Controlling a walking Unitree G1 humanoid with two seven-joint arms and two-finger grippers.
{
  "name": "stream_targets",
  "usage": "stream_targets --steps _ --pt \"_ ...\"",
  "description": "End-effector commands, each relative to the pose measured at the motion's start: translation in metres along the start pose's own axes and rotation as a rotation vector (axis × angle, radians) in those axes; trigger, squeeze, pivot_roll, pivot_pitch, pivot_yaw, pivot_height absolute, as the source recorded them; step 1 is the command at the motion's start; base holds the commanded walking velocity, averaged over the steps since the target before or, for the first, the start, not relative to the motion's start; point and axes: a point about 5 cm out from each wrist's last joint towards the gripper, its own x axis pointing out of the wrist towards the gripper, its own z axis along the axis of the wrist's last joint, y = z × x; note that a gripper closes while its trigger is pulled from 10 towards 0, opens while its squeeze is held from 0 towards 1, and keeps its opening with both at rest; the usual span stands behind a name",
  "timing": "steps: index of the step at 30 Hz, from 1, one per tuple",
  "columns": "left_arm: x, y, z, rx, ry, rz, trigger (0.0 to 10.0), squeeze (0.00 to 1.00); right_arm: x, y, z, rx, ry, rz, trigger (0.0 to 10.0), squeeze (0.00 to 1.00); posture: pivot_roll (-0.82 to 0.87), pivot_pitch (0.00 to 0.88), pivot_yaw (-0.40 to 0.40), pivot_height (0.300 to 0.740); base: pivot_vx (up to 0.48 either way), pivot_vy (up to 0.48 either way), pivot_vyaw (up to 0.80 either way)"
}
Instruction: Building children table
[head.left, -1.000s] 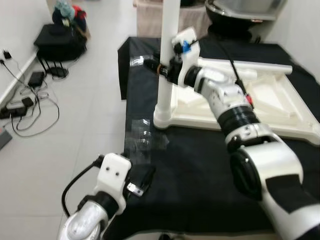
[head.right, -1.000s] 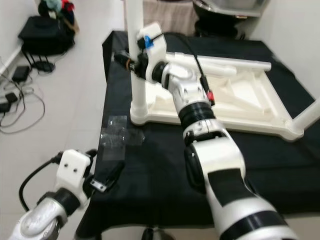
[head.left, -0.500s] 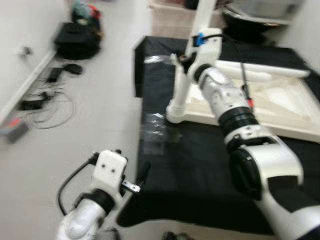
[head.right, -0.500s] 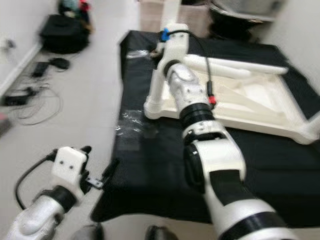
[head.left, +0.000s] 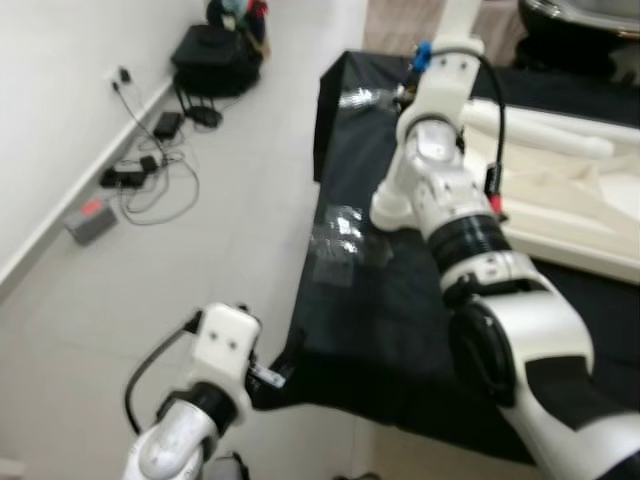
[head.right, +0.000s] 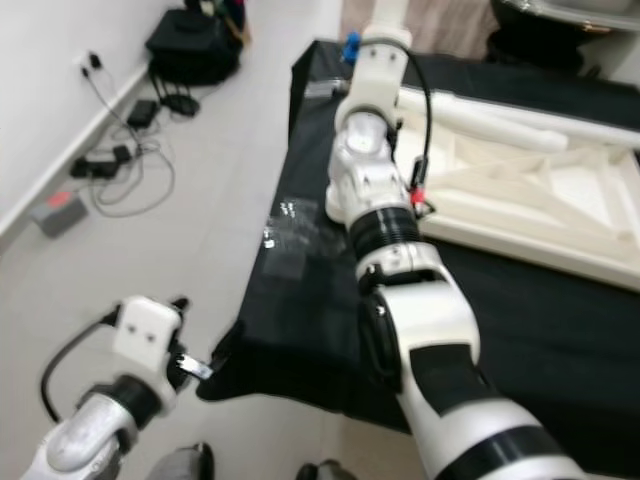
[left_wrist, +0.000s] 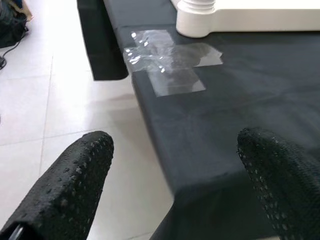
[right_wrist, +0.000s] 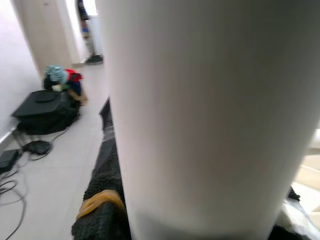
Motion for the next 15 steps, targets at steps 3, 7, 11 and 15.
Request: stream_targets --steps 3,7,11,15 --pt "-0.001 0.0 -0.001 0.001 0.007 0.0 10.0 0.0 -0.002 -0.023 -0.035 -0.049 0.141 -0.219 10.0 0.0 0.08 0.271 -0.137 0.74 0.0 0.0 0.0" --pt "-0.001 0.0 -0.001 0.002 0.006 0.0 10.0 0.0 -0.003 -0.035 -0.035 -0.063 0.16 -0.38 10.0 0.0 0.08 0.267 -0.138 0.74 0.0 0.0 0.0" --pt "-0.001 0.0 -0.001 0.003 0.004 0.001 10.0 0.0 -0.005 -0.046 -0.037 -0.087 0.203 -0.536 10.0 0.0 0.08 0.263 -0.139 0.74 0.0 0.0 0.0" --pt "-0.001 0.0 -0.001 0.005 0.003 0.0 10.0 0.0 -0.009 -0.056 -0.033 -0.118 0.177 -0.694 10.0 0.0 0.08 0.26 -0.143 0.74 0.0 0.0 0.0"
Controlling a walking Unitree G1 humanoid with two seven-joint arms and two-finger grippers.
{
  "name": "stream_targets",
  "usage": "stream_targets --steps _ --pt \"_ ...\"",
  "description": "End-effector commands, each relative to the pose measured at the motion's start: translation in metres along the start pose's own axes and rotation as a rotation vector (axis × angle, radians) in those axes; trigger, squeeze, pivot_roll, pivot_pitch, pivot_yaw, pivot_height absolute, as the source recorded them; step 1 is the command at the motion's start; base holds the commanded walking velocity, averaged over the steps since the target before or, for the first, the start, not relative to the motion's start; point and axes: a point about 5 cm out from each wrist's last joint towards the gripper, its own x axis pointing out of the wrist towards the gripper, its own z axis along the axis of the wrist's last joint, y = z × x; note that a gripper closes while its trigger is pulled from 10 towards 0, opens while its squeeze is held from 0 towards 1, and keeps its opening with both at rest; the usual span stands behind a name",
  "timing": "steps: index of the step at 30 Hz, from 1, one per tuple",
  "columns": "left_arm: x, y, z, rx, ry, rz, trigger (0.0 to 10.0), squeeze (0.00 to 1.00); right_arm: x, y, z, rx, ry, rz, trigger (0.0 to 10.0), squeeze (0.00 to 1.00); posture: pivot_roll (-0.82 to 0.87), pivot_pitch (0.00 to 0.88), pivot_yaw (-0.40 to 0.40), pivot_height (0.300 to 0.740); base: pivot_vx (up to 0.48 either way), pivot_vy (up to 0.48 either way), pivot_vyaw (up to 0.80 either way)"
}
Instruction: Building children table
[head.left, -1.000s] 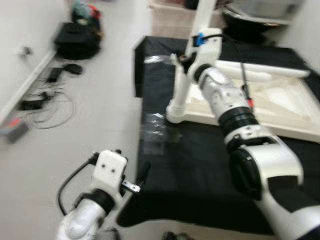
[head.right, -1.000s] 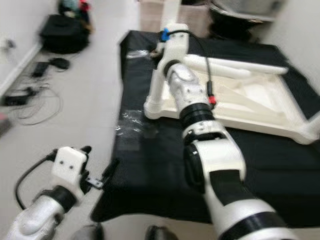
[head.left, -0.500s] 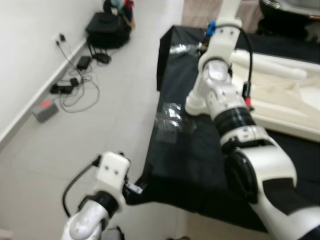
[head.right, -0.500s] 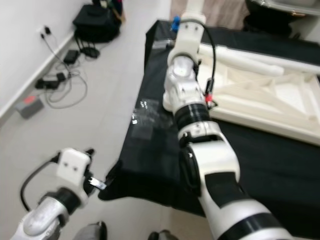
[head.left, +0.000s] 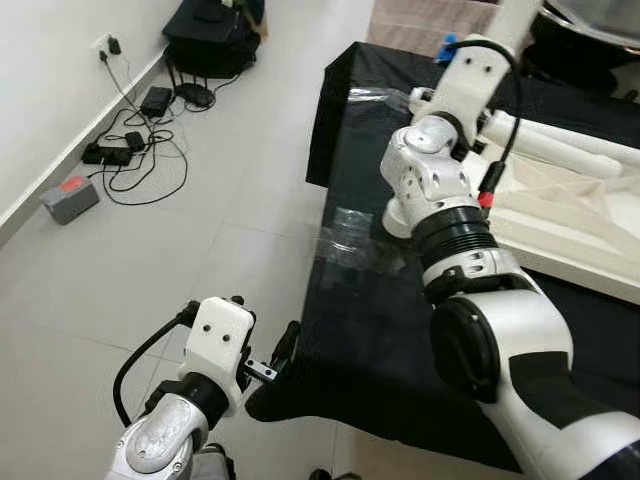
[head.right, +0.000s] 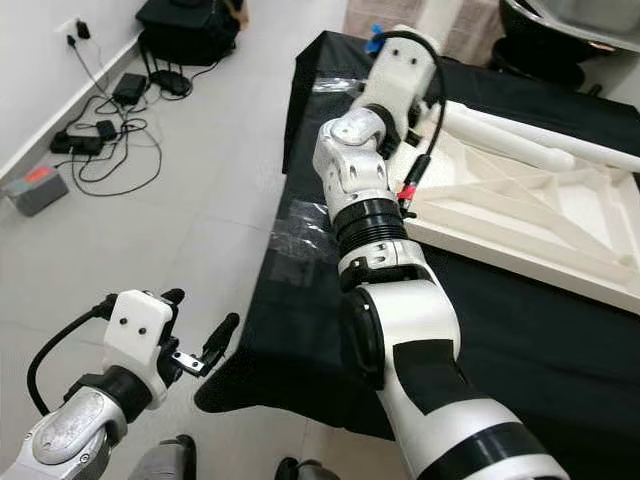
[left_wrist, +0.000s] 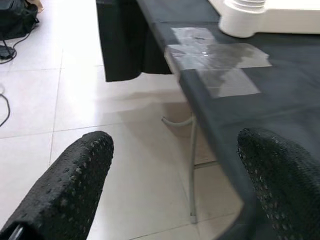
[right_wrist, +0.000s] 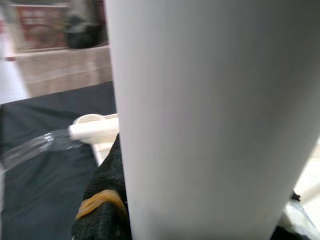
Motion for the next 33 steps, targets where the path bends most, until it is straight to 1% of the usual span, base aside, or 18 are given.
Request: stream_targets --steps 1,3,6,13,15,18,21,25,27,30,31,33 --pt "-0.002 -0.002 -0.002 -0.003 0.008 -0.005 10.0 0.0 0.015 -0.026 -0.042 -0.143 0.116 -0.134 10.0 0.0 0.08 0.26 -0.143 0.74 0.0 0.0 0.0" --pt "-0.001 -0.002 -0.002 -0.003 0.007 -0.005 10.0 0.0 0.016 -0.032 -0.039 -0.128 0.08 -0.219 10.0 0.0 0.08 0.256 -0.141 0.74 0.0 0.0 0.0" --pt "-0.001 -0.002 -0.002 -0.001 0.005 -0.007 10.0 0.0 0.014 -0.034 -0.041 -0.108 0.081 -0.264 10.0 0.0 0.09 0.252 -0.14 0.74 0.0 0.0 0.0" --pt "0.0 -0.002 -0.002 0.001 0.004 -0.008 10.0 0.0 0.014 -0.036 -0.041 -0.098 0.094 -0.291 10.0 0.0 0.09 0.248 -0.142 0.74 0.0 0.0 0.0" --pt "-0.001 -0.002 -0.002 0.002 0.003 -0.006 10.0 0.0 0.017 -0.037 -0.041 -0.064 0.12 -0.289 10.0 0.0 0.09 0.248 -0.143 0.74 0.0 0.0 0.0" --pt "-0.001 -0.002 -0.001 0.003 0.003 -0.006 10.0 0.0 0.018 -0.037 -0.041 -0.042 0.144 -0.283 10.0 0.0 0.09 0.251 -0.143 0.74 0.0 0.0 0.0" --pt "0.0 -0.002 -0.001 0.003 0.003 -0.006 10.0 0.0 0.018 -0.035 -0.04 -0.047 0.141 -0.264 10.0 0.0 0.09 0.253 -0.141 0.74 0.0 0.0 0.0" --pt "0.0 -0.002 -0.001 0.004 0.002 -0.005 10.0 0.0 0.019 -0.035 -0.039 -0.04 0.146 -0.269 10.0 0.0 0.09 0.254 -0.141 0.74 0.0 0.0 0.0" --pt "0.0 -0.002 -0.001 0.004 0.0 -0.004 10.0 0.0 0.021 -0.038 -0.036 -0.033 0.137 -0.292 10.0 0.0 0.09 0.254 -0.141 0.74 0.0 0.0 0.0" --pt "0.001 -0.001 0.0 0.007 -0.004 -0.002 10.0 0.0 0.036 -0.054 -0.025 -0.031 0.085 -0.388 10.0 0.0 0.1 0.254 -0.142 0.74 0.0 0.0 0.0" --pt "0.001 -0.001 0.0 0.007 -0.004 -0.002 10.0 0.0 0.036 -0.054 -0.025 -0.031 0.085 -0.388 10.0 0.0 0.1 0.254 -0.142 0.74 0.0 0.0 0.0" --pt "0.002 -0.001 0.001 0.009 -0.006 -0.002 10.0 0.0 0.048 -0.067 -0.021 -0.034 0.069 -0.443 10.0 0.0 0.09 0.255 -0.141 0.74 0.0 0.0 0.0"
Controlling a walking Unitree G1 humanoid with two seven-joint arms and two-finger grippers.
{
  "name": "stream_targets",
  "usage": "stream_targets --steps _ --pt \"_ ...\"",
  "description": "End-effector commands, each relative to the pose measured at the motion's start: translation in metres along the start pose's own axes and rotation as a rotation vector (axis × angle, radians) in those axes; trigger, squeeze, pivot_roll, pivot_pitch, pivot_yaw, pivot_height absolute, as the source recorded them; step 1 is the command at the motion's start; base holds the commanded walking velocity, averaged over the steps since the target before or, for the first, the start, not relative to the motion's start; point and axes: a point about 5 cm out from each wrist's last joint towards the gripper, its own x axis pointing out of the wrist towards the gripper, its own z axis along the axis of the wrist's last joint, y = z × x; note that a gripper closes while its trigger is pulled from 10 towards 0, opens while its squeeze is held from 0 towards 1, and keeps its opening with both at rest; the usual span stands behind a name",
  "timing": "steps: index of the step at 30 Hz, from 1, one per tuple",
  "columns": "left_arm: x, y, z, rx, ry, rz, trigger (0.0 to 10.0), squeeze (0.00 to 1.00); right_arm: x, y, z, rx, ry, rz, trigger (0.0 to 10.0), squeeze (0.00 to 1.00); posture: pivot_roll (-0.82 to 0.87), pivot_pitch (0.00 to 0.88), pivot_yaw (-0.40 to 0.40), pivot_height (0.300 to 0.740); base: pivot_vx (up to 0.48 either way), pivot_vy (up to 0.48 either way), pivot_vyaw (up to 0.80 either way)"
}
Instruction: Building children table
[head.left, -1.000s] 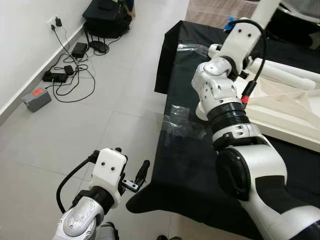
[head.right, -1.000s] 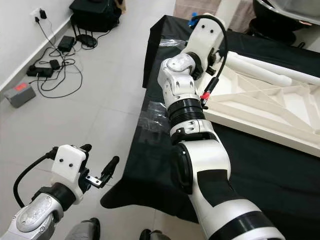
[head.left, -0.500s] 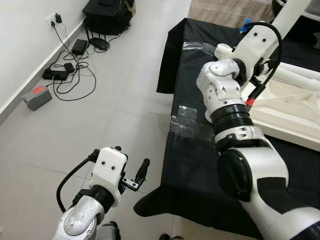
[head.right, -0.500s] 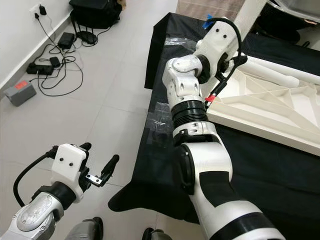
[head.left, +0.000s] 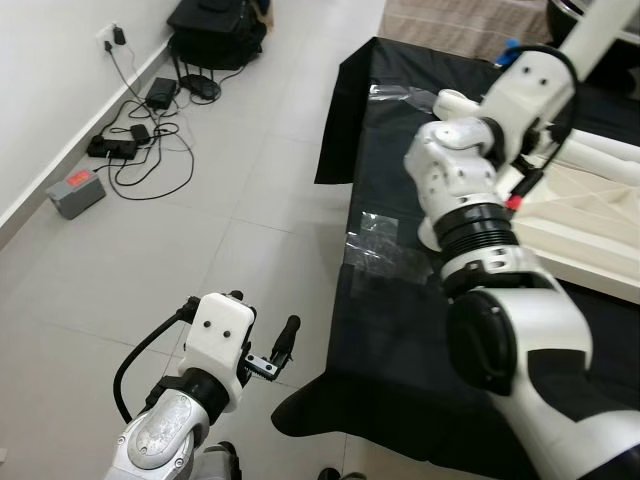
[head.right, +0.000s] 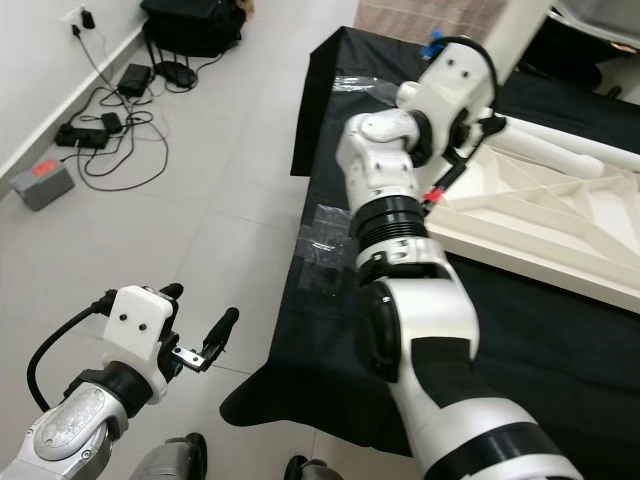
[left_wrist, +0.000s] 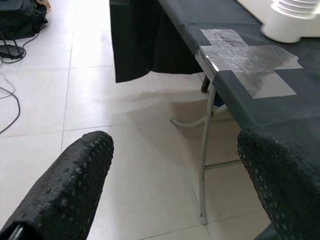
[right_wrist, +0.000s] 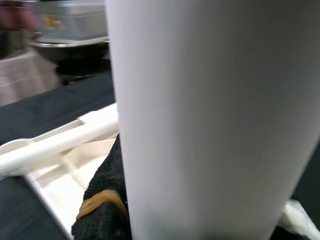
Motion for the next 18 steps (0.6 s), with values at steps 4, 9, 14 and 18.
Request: stream_targets --steps 4,9,14,18 --pt "0.0 -0.002 -0.003 -0.006 0.011 -0.008 10.0 0.0 0.044 -0.035 -0.023 -0.1 0.032 -0.193 10.0 0.0 0.09 0.257 -0.139 0.74 0.0 0.0 0.0" --pt "0.0 0.0 -0.002 -0.002 0.012 -0.008 10.0 0.0 0.07 -0.056 -0.017 -0.1 0.004 -0.287 10.0 0.0 0.09 0.258 -0.133 0.74 0.0 0.0 0.0" --pt "0.001 -0.004 0.0 -0.02 -0.003 -0.035 10.0 0.0 0.063 -0.049 -0.021 -0.115 0.008 -0.228 10.0 0.0 0.09 0.258 -0.129 0.74 0.0 0.0 0.0" --pt "0.001 -0.031 0.006 -0.092 -0.014 -0.273 10.0 0.0 0.049 -0.038 -0.029 -0.135 0.018 -0.158 10.0 0.0 0.09 0.257 -0.126 0.74 0.0 0.0 0.0"
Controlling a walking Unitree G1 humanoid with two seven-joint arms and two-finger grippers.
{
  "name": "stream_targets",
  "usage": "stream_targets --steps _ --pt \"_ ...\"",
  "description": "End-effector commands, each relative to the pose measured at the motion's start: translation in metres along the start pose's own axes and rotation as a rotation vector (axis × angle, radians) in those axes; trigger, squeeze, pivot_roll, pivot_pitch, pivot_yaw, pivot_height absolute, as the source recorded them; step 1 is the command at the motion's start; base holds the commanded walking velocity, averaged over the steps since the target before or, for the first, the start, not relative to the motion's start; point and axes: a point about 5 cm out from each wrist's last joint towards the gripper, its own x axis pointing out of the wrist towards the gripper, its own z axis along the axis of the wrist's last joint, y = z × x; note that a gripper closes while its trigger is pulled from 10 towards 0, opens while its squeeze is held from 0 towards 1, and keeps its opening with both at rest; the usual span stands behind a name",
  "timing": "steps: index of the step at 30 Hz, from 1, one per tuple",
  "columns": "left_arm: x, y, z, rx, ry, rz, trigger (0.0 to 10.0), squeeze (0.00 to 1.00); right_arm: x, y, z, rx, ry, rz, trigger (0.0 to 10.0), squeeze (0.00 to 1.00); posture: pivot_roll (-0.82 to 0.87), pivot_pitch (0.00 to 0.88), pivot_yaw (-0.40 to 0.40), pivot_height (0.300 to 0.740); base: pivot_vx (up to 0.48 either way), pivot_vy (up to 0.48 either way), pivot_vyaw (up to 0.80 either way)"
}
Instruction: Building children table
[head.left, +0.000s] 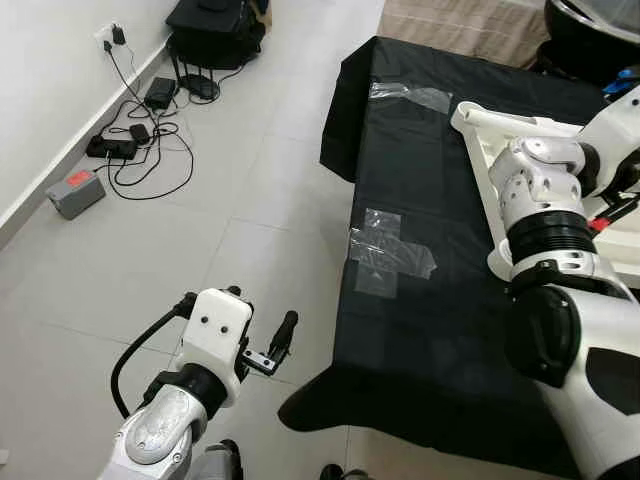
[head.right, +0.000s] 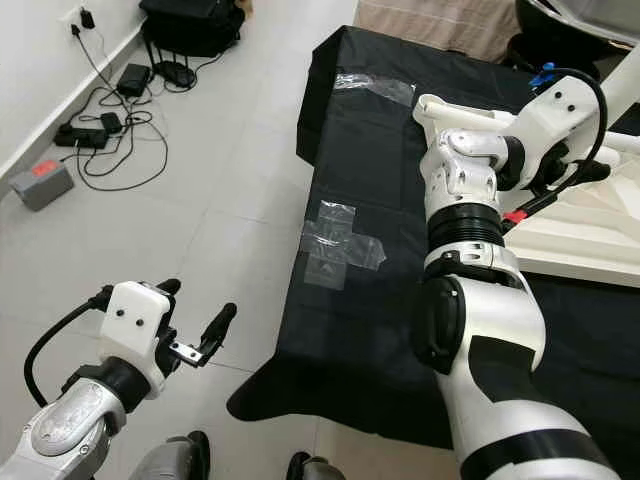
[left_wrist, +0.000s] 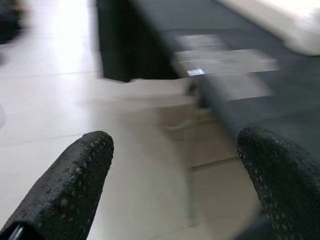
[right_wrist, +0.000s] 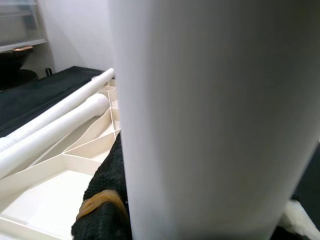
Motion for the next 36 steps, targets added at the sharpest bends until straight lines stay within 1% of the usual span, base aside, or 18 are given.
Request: stream_targets --steps 1,2,3,4,5,6,8,10,13,18,23,25,26,30,31,33,34,36 --pt "-0.001 -0.023 0.001 -0.065 0.012 -0.177 10.0 0.0 -0.003 -0.002 -0.028 -0.118 0.028 0.023 10.0 0.0 0.09 0.257 -0.126 0.74 0.0 0.0 0.0" --pt "-0.002 -0.037 0.003 -0.099 0.01 -0.294 10.0 0.0 -0.009 0.001 -0.03 -0.122 0.034 0.046 10.0 0.0 0.09 0.254 -0.124 0.74 0.0 0.0 0.0" --pt "-0.003 -0.049 0.005 -0.112 0.011 -0.397 10.0 0.0 -0.015 0.003 -0.033 -0.124 0.044 0.062 10.0 0.0 0.09 0.254 -0.124 0.74 0.0 0.0 0.0" --pt "-0.004 -0.056 0.005 -0.114 0.013 -0.449 10.0 0.0 -0.019 0.004 -0.034 -0.125 0.05 0.07 10.0 0.0 0.09 0.255 -0.124 0.74 0.0 0.0 0.0" --pt "-0.004 -0.056 0.005 -0.114 0.013 -0.449 10.0 0.0 -0.019 0.004 -0.034 -0.125 0.05 0.07 10.0 0.0 0.09 0.255 -0.124 0.74 0.0 0.0 0.0" --pt "-0.004 -0.061 0.006 -0.122 0.013 -0.494 10.0 0.0 -0.022 0.006 -0.035 -0.122 0.051 0.079 10.0 0.0 0.09 0.254 -0.122 0.74 0.0 0.0 0.0" --pt "-0.004 -0.061 0.006 -0.122 0.013 -0.494 10.0 0.0 -0.022 0.006 -0.035 -0.122 0.051 0.079 10.0 0.0 0.09 0.254 -0.122 0.74 0.0 0.0 0.0" --pt "-0.002 -0.063 0.006 -0.117 0.009 -0.527 10.0 0.0 -0.03 0.009 -0.036 -0.122 0.05 0.1 10.0 0.0 0.09 0.253 -0.116 0.74 0.0 0.0 0.0" --pt "0.002 -0.058 0.007 -0.104 -0.002 -0.507 10.0 0.0 -0.034 0.011 -0.036 -0.117 0.053 0.118 10.0 0.0 0.08 0.251 -0.115 0.74 0.0 0.0 0.0" --pt "0.003 -0.052 0.007 -0.083 -0.004 -0.469 10.0 0.0 -0.035 0.012 -0.035 -0.108 0.062 0.136 10.0 0.0 0.09 0.252 -0.117 0.74 0.0 0.0 0.0" --pt "0.002 -0.054 0.007 -0.092 0.001 -0.478 10.0 0.0 -0.035 0.012 -0.035 -0.103 0.069 0.135 10.0 0.0 0.09 0.251 -0.117 0.74 0.0 0.0 0.0" --pt "0.001 -0.055 0.007 -0.092 0.003 -0.481 10.0 0.0 -0.035 0.012 -0.034 -0.101 0.069 0.135 10.0 0.02 0.09 0.251 -0.117 0.74 0.0 0.0 0.0" --pt "-0.001 -0.056 0.007 -0.095 0.006 -0.484 10.0 0.0 -0.035 0.012 -0.035 -0.085 0.079 0.135 10.0 1.0 0.09 0.253 -0.116 0.74 0.0 0.0 0.0" --pt "-0.001 -0.055 0.007 -0.098 0.008 -0.481 10.0 0.0 -0.035 0.012 -0.034 -0.082 0.076 0.135 10.0 1.0 0.09 0.253 -0.116 0.74 0.0 0.0 0.0" --pt "-0.002 -0.055 0.007 -0.098 0.009 -0.48 10.0 0.0 -0.035 0.012 -0.034 -0.08 0.072 0.133 10.0 0.87 0.09 0.252 -0.116 0.74 0.0 0.0 0.0" --pt "-0.002 -0.055 0.007 -0.098 0.01 -0.48 10.0 0.0 -0.035 0.012 -0.033 -0.078 0.07 0.132 10.0 0.87 0.09 0.252 -0.116 0.74 0.0 0.0 0.0" --pt "-0.002 -0.055 0.007 -0.101 0.01 -0.477 10.0 0.0 -0.035 0.012 -0.033 -0.076 0.067 0.133 10.0 0.0 0.09 0.252 -0.115 0.74 0.0 0.0 0.0" --pt "-0.002 -0.055 0.007 -0.1 0.01 -0.477 10.0 0.0 -0.035 0.013 -0.032 -0.072 0.065 0.135 10.0 0.0 0.09 0.251 -0.116 0.74 0.0 0.0 0.0"
